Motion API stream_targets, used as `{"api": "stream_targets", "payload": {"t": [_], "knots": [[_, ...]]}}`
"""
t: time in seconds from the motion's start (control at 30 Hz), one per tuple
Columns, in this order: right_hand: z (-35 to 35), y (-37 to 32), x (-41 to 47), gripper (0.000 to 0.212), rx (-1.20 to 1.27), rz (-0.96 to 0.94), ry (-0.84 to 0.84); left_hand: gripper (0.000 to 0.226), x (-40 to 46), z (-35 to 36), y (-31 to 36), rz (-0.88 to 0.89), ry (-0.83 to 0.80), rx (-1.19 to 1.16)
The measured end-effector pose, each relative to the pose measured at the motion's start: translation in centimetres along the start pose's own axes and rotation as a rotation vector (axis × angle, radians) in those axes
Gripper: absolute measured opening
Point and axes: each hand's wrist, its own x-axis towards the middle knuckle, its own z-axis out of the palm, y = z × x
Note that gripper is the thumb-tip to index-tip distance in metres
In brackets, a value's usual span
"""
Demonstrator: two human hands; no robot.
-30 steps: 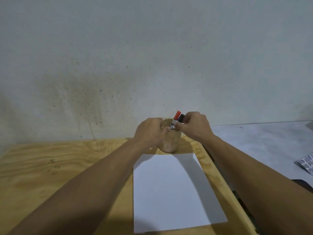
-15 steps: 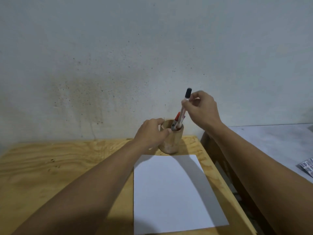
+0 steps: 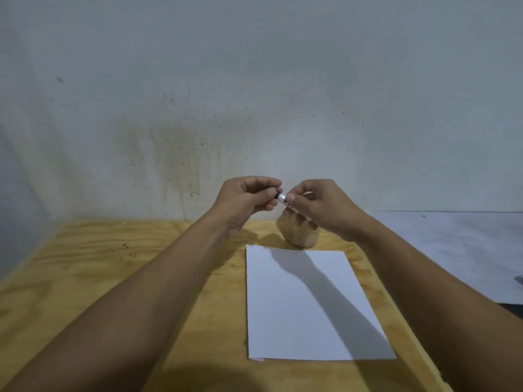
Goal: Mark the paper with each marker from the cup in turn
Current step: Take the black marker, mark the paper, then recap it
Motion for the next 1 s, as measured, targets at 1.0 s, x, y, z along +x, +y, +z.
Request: {"api": "stream_targets", "payload": {"t": [1.0], "knots": [[6.9,6.6,0.2,0.023,0.674,0.184,0.207,0.022,-5.5,-4.5,-8.9,0.443,0.333,1.023]]}}
